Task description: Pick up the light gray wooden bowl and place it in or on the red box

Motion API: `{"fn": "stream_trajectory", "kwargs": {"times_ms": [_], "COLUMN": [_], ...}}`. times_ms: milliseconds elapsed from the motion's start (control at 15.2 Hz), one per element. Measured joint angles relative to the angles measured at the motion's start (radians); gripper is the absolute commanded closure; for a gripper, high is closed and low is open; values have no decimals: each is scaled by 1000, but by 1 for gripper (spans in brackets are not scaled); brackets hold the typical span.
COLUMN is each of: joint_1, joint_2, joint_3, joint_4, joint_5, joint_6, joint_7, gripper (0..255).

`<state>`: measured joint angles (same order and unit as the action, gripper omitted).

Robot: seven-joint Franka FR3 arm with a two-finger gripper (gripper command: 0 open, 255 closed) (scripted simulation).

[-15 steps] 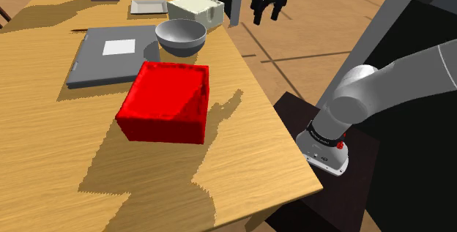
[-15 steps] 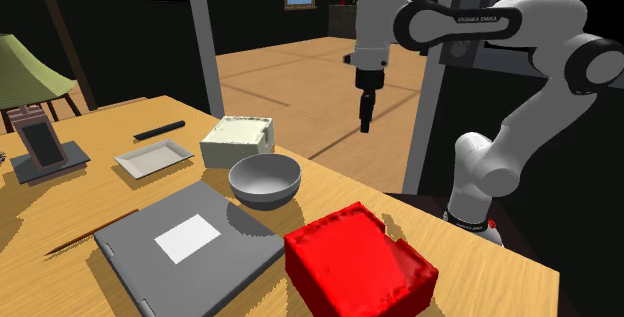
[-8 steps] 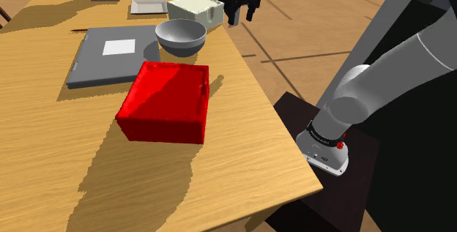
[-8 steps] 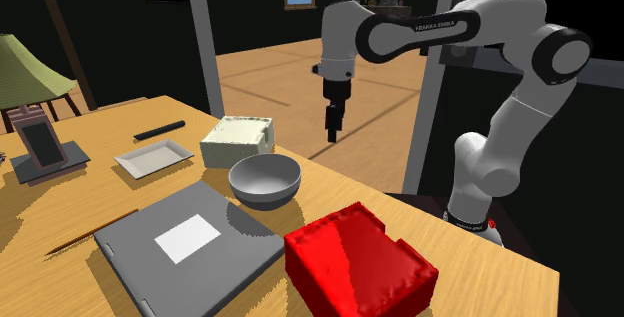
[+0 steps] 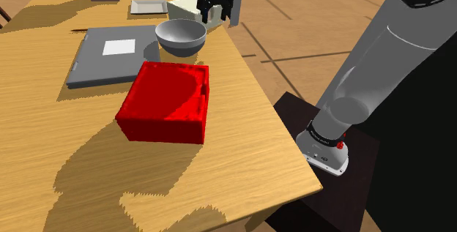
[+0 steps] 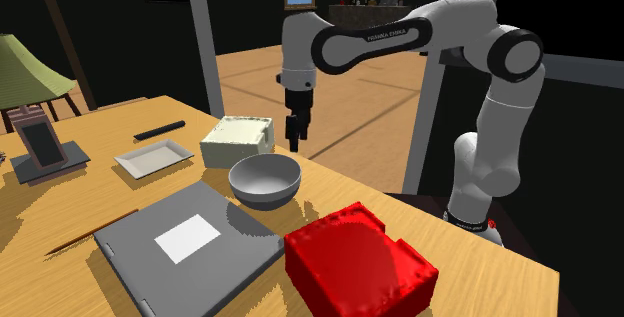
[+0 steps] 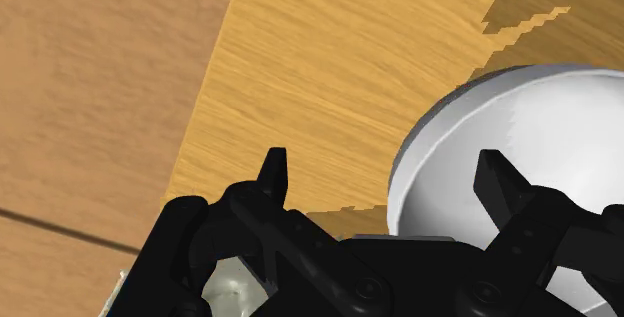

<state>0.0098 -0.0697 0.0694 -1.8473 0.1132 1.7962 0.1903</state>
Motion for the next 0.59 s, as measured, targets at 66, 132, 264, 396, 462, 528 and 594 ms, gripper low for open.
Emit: {"fn": "stream_trajectory", "kwargs": {"times_ms": [66,132,264,396,462,528,594], "joint_1": [3,2,7,9,10,10,11], "joint_2": [36,73,138,158,161,165,168], "joint_3": [3,3,8,9,9,10,11], "joint_4": [36,75,137,140,131,123,114], "joint_5": [0,0,-1,-1,0,0,0], "joint_6": [3,4,12,29,42,53,66], "joint_7": [4,2,8,9,8,8,8], "gripper": [0,0,0,0,0,0,0]}}
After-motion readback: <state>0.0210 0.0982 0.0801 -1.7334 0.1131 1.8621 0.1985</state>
